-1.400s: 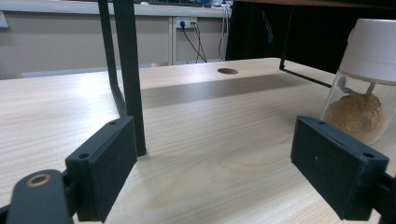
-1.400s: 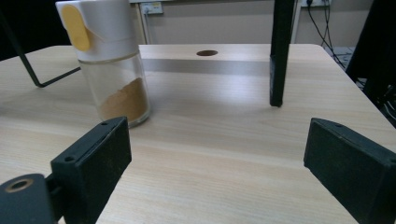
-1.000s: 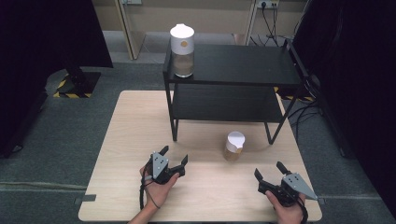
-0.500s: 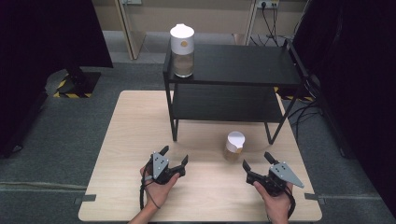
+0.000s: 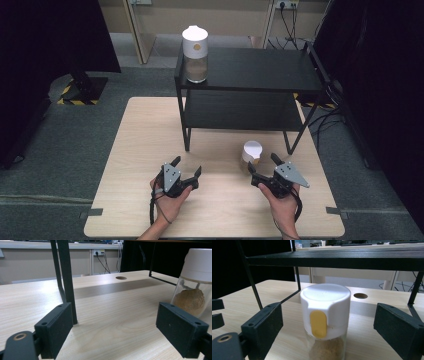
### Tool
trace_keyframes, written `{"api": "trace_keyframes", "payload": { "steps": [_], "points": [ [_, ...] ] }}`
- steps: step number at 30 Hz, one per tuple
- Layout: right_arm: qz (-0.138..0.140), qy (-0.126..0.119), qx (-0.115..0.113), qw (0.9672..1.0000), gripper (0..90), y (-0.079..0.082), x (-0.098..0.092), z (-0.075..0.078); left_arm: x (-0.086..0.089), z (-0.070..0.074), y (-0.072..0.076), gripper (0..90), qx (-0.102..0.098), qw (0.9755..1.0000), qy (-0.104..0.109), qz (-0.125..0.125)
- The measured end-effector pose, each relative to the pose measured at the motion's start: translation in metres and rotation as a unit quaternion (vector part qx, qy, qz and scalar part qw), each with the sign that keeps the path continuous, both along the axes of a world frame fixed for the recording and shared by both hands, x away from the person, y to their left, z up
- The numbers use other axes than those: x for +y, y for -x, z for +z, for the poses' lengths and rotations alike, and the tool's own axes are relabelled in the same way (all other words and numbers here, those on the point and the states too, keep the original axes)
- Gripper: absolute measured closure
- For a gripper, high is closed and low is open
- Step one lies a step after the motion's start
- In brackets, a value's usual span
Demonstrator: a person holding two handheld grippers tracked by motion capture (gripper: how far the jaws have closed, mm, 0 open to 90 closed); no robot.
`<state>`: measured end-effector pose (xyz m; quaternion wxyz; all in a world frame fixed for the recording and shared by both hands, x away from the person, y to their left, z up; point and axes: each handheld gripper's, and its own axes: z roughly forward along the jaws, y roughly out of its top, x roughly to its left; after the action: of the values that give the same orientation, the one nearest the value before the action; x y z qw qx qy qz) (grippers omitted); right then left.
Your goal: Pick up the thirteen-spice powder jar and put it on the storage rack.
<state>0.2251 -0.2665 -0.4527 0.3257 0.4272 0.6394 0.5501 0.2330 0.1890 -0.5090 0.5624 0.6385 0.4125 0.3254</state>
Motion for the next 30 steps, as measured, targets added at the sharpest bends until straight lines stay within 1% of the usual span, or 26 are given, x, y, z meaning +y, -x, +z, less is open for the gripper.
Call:
{"api": "trace_keyframes", "payload": {
  "steps": [5,8,13,16,20,24,30],
  "points": [
    [-0.002,0.004,0.002,1.0,11.1,-0.008,0.008,0.0,0.0,0.0,0.0,13.8,0.0,1.0,0.0,-0.001],
    [-0.004,0.012,0.003,0.9999,14.1,-0.012,0.014,0.001,0.0,0.0,0.0,13.8,0.0,1.0,-0.001,-0.001],
    [-0.014,0.019,0.004,0.9997,16.7,-0.02,0.023,-0.001,0.001,0.0,0.0,13.8,0.0,1.0,0.002,-0.001],
    [-0.016,0.016,0.009,0.9997,18.4,-0.025,0.025,-0.003,0.0,0.0,0.0,13.8,0.0,1.0,0.0,-0.001],
    [-0.019,0.013,0.01,0.9997,20.8,-0.03,0.026,-0.005,0.001,0.0,0.0,13.8,-0.001,1.0,0.001,-0.001],
    [-0.017,0.015,0.009,0.9997,23.1,-0.032,0.028,-0.005,0.001,0.0,0.0,13.7,0.0,1.0,0.002,0.0],
    [-0.021,0.021,0.009,0.9995,25.9,-0.034,0.032,-0.005,0.001,-0.001,0.0,13.7,-0.001,1.0,0.003,0.0]
  ]
}}
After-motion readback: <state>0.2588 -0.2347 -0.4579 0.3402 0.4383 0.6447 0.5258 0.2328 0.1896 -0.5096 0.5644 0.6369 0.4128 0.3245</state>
